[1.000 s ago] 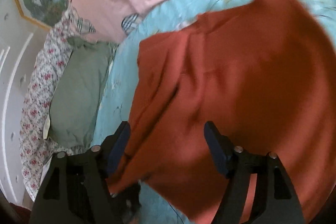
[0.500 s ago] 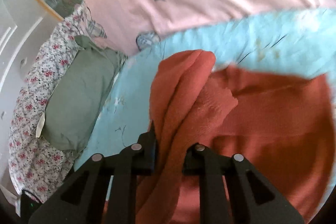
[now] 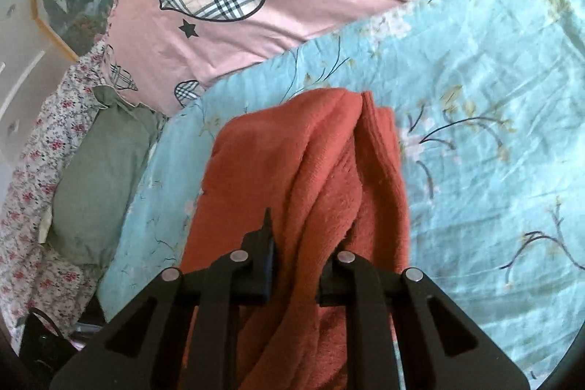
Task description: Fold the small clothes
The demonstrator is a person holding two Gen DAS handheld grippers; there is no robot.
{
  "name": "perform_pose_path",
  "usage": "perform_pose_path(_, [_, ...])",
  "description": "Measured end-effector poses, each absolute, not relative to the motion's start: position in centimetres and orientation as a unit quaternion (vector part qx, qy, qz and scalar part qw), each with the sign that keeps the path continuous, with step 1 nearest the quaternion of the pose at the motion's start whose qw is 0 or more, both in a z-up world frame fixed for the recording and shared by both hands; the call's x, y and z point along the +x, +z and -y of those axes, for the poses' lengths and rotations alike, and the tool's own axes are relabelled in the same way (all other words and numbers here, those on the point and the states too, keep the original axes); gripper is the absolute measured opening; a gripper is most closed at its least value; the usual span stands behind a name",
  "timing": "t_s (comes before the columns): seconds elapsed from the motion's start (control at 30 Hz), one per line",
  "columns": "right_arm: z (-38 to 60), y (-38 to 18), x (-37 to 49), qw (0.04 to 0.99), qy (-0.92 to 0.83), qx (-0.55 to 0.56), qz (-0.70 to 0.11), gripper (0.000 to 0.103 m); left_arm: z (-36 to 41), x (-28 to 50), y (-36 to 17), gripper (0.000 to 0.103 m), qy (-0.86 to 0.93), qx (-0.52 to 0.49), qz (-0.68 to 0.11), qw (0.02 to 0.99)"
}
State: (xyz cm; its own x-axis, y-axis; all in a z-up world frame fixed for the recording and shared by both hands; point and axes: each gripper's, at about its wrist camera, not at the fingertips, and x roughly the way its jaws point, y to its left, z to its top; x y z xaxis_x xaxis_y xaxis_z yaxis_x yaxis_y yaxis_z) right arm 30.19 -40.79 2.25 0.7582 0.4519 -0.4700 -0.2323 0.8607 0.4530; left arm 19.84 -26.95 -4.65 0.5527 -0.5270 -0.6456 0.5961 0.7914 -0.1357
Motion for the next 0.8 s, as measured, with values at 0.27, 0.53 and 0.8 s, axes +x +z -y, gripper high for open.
perform_pose_path(0.27, [42.0,0.0,29.7,0.919,0.152,0.196,-0.307,0.029,26.5,21.0,-7.1,0.022,-0.347,0.037,-0.402,0.846])
perform_pose_path(0.53, [43.2,0.0,25.4,0.919,0.151,0.213,-0.295,0.079,17.9,21.1,-4.8,0.071,-0.301,-0.026,-0.396,0.867])
perform_pose_path(0.8, [42.8,-2.0,26.8,0.896,0.173,0.233,-0.335,0.079,11.3,27.4,-6.8,0.078,-0.237,-0.106,-0.450,0.855])
